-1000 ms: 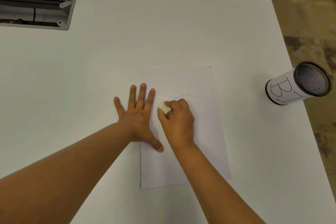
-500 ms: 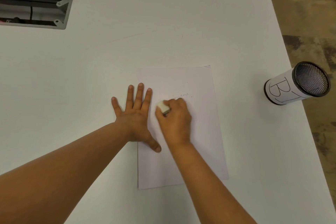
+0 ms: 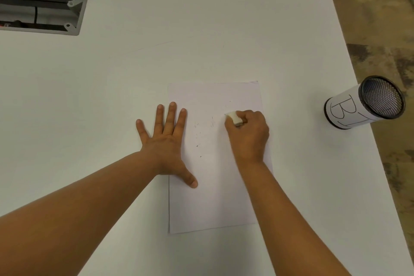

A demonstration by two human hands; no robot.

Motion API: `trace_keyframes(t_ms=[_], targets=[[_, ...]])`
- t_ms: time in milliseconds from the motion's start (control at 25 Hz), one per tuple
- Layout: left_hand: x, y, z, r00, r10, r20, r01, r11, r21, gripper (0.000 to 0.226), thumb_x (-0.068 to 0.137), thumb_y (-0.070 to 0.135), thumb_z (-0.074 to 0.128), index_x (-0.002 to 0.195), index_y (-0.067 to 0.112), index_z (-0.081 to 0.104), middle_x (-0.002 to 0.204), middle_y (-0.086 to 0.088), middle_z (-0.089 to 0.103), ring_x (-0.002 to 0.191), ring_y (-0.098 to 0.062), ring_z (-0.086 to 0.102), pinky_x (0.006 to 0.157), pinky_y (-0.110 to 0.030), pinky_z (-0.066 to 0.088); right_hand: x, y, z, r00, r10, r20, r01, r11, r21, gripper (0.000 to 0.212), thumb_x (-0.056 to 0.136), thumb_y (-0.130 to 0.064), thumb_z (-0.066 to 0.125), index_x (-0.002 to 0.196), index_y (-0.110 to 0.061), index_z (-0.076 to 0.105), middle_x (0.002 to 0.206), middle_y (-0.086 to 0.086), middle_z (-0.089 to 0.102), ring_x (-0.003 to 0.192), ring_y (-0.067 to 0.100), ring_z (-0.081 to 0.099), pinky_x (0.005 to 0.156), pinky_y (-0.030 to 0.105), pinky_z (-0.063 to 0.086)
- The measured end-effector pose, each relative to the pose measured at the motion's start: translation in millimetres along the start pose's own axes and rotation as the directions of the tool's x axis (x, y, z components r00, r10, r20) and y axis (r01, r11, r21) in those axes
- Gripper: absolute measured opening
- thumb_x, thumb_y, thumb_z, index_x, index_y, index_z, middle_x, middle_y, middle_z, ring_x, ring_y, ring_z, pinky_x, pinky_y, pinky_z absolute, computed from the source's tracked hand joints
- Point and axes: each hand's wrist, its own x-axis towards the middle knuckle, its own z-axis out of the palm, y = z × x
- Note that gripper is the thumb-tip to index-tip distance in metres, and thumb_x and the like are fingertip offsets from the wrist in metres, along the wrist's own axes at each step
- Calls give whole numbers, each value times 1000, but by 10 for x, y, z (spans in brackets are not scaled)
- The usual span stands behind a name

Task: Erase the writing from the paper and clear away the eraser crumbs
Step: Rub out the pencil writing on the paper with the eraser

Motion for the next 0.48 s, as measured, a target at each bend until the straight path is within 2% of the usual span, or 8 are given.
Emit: trace_keyframes(t_ms=[80, 240, 400, 480], targets=[[-2, 2, 7, 1000, 1, -1, -1, 1000, 1, 161, 24, 83, 66, 114, 28, -55, 118, 5, -64, 116, -25, -54, 94, -64, -24, -28, -22, 25, 999, 36, -29, -36, 999, -1, 18, 76, -17, 70, 87, -5, 63, 89, 12, 59, 75, 21, 58, 62, 14, 33], [1, 4, -4, 1000, -3, -2, 3, 1000, 7, 160, 24, 84, 65, 113, 28, -56, 117, 5, -65, 115, -25, -54, 96, -65, -22, -377, -95, 157, 982, -127, 139, 129, 992, -7, 18, 75, -16, 71, 86, -5, 63, 87, 10, 57, 70, 13, 50, 56, 9, 32], [-3, 0, -5, 1000, 0, 0, 0, 1000, 4, 161, 23, 84, 65, 114, 28, -55, 116, 6, -65, 117, -25, -54, 96, -65, -21, 41, 44, -66, 999, 43, -29, -43, 999, 9, 17, 75, -17, 71, 83, -4, 63, 88, 12, 59, 73, 21, 56, 65, 19, 38], [-4, 7, 1, 1000, 1, -2, -1, 1000, 7, 160, 24, 84, 65, 115, 28, -54, 116, 5, -64, 117, -25, -54, 96, -65, -21, -53, -2, 8, 999, 40, -5, -40, 999, -1, 17, 75, -17, 70, 85, -5, 62, 90, 11, 58, 74, 20, 55, 65, 20, 39]])
